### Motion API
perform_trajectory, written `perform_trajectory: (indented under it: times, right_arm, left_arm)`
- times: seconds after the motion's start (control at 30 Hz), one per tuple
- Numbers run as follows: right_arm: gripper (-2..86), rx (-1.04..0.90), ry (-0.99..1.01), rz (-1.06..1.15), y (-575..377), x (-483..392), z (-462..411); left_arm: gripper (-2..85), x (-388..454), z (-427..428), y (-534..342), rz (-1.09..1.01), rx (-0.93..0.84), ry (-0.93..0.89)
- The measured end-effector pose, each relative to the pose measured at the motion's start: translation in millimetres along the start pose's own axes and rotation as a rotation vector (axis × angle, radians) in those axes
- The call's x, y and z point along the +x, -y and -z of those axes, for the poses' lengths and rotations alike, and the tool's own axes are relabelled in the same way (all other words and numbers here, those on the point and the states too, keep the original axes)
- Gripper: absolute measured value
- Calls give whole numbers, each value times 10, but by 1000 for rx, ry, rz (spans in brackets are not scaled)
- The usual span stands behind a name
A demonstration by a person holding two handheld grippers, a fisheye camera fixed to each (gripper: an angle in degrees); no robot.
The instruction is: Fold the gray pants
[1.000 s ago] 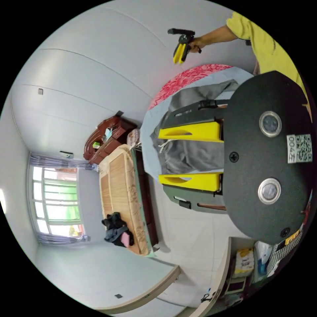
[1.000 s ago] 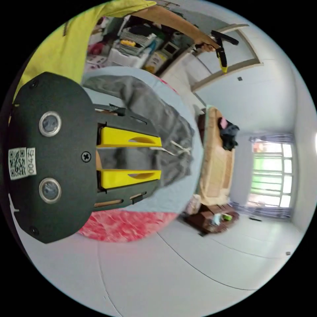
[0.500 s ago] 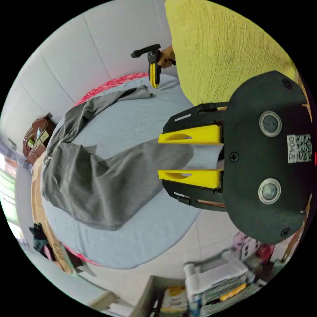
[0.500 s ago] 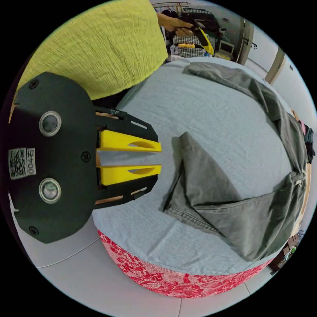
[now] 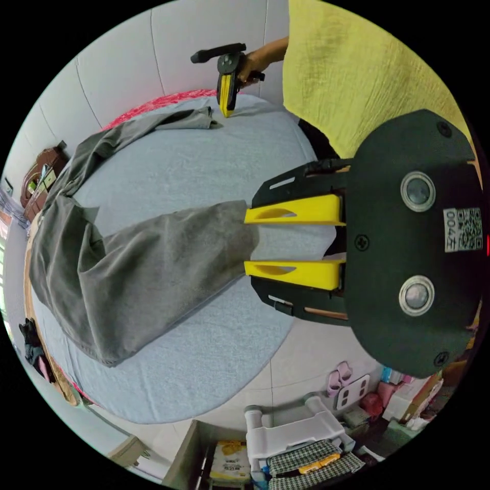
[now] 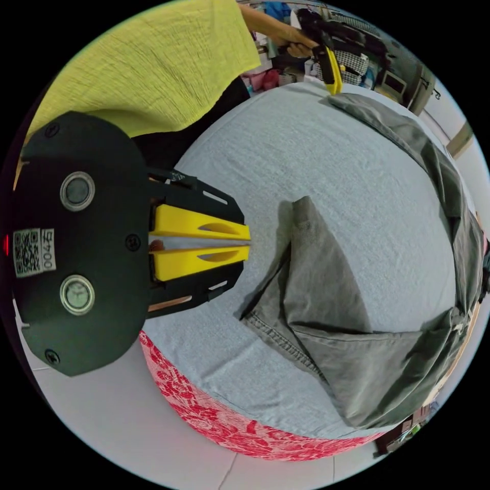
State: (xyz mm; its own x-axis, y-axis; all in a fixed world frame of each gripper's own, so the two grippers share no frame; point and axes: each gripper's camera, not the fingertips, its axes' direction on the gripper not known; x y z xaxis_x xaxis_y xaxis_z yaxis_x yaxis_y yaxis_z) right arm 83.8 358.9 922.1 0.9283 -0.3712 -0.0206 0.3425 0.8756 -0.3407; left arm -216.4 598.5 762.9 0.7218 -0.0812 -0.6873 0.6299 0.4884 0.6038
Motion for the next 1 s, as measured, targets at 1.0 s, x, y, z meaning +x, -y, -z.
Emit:
perform_trajectory:
  times: [1.0]
  right_arm:
    - [144, 251, 1187, -352, -1164, 360, -1236]
  left_arm:
    - [69, -5131, 1783, -858, 194, 145, -860]
